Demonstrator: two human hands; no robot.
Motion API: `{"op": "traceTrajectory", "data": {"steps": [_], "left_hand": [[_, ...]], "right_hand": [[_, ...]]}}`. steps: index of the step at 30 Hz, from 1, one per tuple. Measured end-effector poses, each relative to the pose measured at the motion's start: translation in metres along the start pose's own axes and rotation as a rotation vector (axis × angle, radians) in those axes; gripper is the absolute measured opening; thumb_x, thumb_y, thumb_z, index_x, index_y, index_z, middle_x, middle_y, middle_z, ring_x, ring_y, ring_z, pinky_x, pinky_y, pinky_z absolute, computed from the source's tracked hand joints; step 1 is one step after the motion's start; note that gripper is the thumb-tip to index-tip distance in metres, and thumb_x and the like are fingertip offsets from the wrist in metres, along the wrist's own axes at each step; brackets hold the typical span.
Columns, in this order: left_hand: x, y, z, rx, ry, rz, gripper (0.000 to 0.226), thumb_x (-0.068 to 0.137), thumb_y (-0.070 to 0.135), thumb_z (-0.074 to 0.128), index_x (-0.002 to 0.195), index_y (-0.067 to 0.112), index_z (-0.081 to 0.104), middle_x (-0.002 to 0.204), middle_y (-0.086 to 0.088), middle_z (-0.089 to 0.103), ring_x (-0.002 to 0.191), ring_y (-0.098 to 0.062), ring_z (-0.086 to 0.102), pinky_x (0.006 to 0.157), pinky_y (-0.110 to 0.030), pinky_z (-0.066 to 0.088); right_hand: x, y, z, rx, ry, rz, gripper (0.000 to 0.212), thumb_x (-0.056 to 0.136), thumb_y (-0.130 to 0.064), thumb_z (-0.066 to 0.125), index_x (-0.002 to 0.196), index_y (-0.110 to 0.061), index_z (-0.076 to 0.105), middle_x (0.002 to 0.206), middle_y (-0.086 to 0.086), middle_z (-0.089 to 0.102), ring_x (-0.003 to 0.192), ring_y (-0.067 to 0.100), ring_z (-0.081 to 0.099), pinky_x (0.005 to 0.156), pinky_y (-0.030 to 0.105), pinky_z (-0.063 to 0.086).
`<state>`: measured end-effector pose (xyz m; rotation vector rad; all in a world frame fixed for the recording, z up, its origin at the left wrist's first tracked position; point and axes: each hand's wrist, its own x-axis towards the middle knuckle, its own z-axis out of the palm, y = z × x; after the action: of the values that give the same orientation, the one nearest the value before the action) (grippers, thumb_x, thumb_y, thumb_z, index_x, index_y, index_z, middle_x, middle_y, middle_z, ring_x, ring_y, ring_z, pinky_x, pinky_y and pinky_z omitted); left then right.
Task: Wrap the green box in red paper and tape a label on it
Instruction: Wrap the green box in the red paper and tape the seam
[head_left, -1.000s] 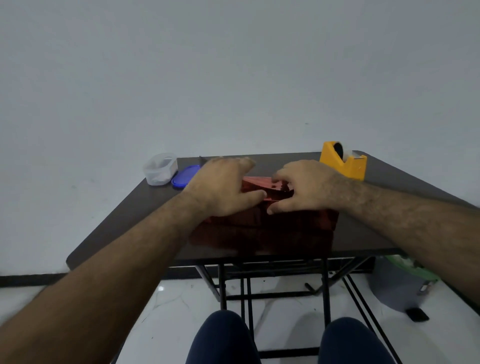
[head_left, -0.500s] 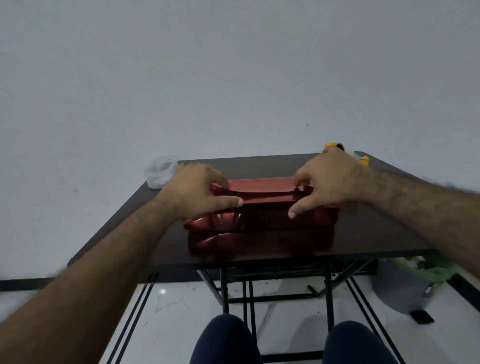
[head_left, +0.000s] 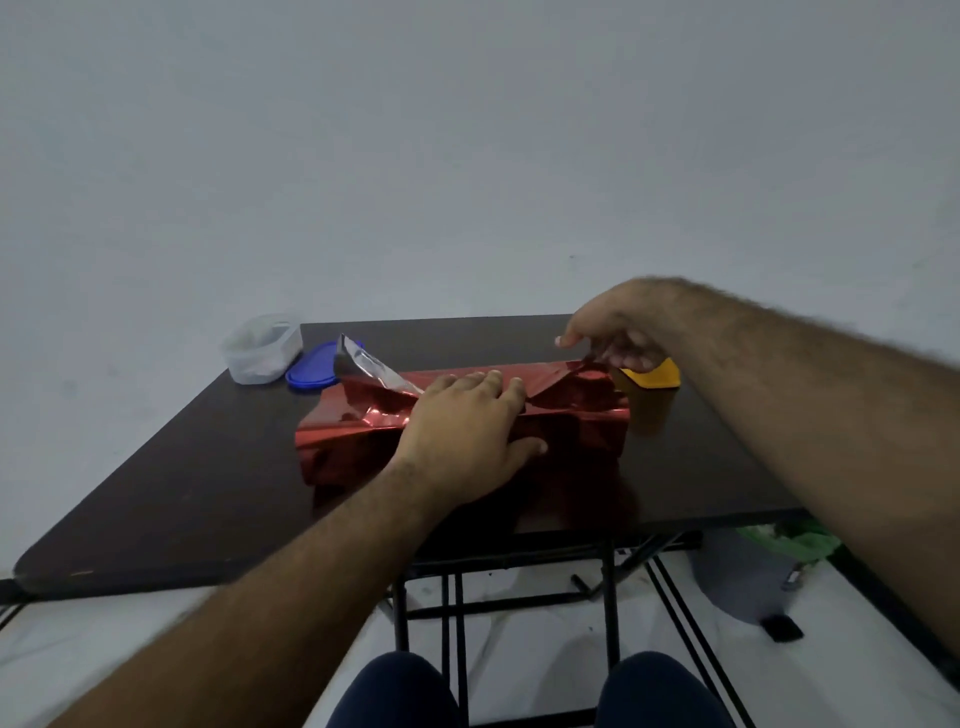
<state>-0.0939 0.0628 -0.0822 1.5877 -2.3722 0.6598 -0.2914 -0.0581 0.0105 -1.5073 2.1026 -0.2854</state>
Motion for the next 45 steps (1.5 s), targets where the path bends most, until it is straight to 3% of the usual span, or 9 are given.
{"op": "traceTrajectory", "data": {"steps": [5, 9, 14, 19, 24, 30, 34, 39, 45], "left_hand": [[-0.004, 0.003, 0.002, -0.027, 0.005, -0.021, 0.082, 0.102, 0.073, 0.035, 0.165, 0.020, 0.030, 0.168, -0.009, 0.037, 0.156, -0.025, 0.033, 0.127, -0.045, 0.028], [-0.004, 0.002, 0.003, -0.021, 0.003, -0.009, 0.081, 0.102, 0.073, 0.034, 0.166, 0.023, 0.027, 0.169, -0.009, 0.035, 0.157, -0.025, 0.032, 0.127, -0.045, 0.027], [0.000, 0.002, 0.006, -0.014, 0.021, -0.023, 0.080, 0.101, 0.073, 0.038, 0.164, 0.023, 0.032, 0.167, -0.010, 0.040, 0.155, -0.026, 0.036, 0.124, -0.045, 0.031], [0.000, -0.004, 0.001, -0.112, 0.097, -0.025, 0.065, 0.094, 0.070, 0.056, 0.139, 0.024, 0.063, 0.133, 0.001, 0.070, 0.123, -0.021, 0.065, 0.103, -0.038, 0.053], [-0.019, -0.039, -0.025, -0.121, 0.240, -0.037, 0.054, 0.087, 0.075, 0.057, 0.073, 0.023, 0.065, 0.065, 0.008, 0.061, 0.062, -0.015, 0.057, 0.066, -0.032, 0.039], [-0.033, -0.122, -0.048, -0.455, -0.048, -0.207, 0.056, 0.076, 0.052, 0.062, 0.125, 0.026, 0.069, 0.116, 0.010, 0.074, 0.104, -0.012, 0.069, 0.094, -0.033, 0.054], [-0.029, -0.171, -0.042, -0.473, -0.100, -0.311, 0.051, 0.082, 0.015, 0.074, 0.131, 0.026, 0.061, 0.114, 0.010, 0.068, 0.093, -0.013, 0.065, 0.073, -0.019, 0.045], [-0.026, -0.194, -0.011, -0.473, -0.075, -0.310, 0.046, 0.079, 0.006, 0.083, 0.122, 0.021, 0.074, 0.103, 0.006, 0.078, 0.099, -0.018, 0.070, 0.080, -0.018, 0.048], [-0.046, -0.196, 0.016, -0.528, 0.191, -0.434, 0.012, 0.086, 0.011, 0.080, 0.086, 0.023, 0.084, 0.085, 0.006, 0.079, 0.086, -0.017, 0.073, 0.085, -0.034, 0.056]], "right_hand": [[0.017, 0.005, -0.005, 0.089, -0.062, 0.046, 0.025, 0.100, -0.020, 0.065, 0.076, -0.013, 0.060, 0.047, 0.000, 0.052, 0.050, 0.010, 0.047, 0.048, 0.021, 0.042], [0.016, 0.009, -0.007, 0.119, -0.052, 0.050, 0.025, 0.105, -0.015, 0.060, 0.081, -0.009, 0.059, 0.071, 0.002, 0.059, 0.058, 0.010, 0.055, 0.041, 0.018, 0.050], [-0.009, 0.009, -0.006, -0.361, 0.587, -0.331, 0.008, 0.088, -0.009, 0.068, 0.094, -0.010, 0.063, 0.100, 0.005, 0.065, 0.100, 0.030, 0.067, 0.074, 0.034, 0.054], [-0.053, -0.018, 0.035, -0.350, -0.032, -0.854, 0.032, 0.091, -0.015, 0.063, 0.119, -0.026, 0.074, 0.113, -0.008, 0.073, 0.106, 0.017, 0.069, 0.093, 0.041, 0.059], [-0.081, -0.019, 0.043, -0.435, 0.020, -0.846, 0.042, 0.072, -0.056, 0.062, 0.106, -0.035, 0.073, 0.101, -0.012, 0.072, 0.096, 0.013, 0.068, 0.091, 0.044, 0.059], [-0.092, -0.029, 0.064, -0.596, 0.090, -0.971, 0.111, 0.052, -0.100, 0.064, 0.142, -0.035, 0.056, 0.139, -0.012, 0.060, 0.126, 0.016, 0.058, 0.105, 0.045, 0.050], [-0.092, -0.038, 0.085, -0.634, 0.148, -1.033, 0.100, 0.046, -0.097, 0.069, 0.122, -0.032, 0.066, 0.110, -0.013, 0.068, 0.102, 0.015, 0.066, 0.089, 0.039, 0.058], [-0.095, -0.039, 0.089, -0.630, 0.199, -1.035, 0.091, 0.047, -0.092, 0.073, 0.116, -0.033, 0.068, 0.102, -0.015, 0.068, 0.094, 0.013, 0.065, 0.083, 0.037, 0.058], [-0.105, -0.042, 0.091, -0.643, 0.220, -1.002, 0.097, 0.042, -0.094, 0.072, 0.121, -0.037, 0.070, 0.104, -0.016, 0.072, 0.098, 0.012, 0.069, 0.087, 0.036, 0.059]]}}
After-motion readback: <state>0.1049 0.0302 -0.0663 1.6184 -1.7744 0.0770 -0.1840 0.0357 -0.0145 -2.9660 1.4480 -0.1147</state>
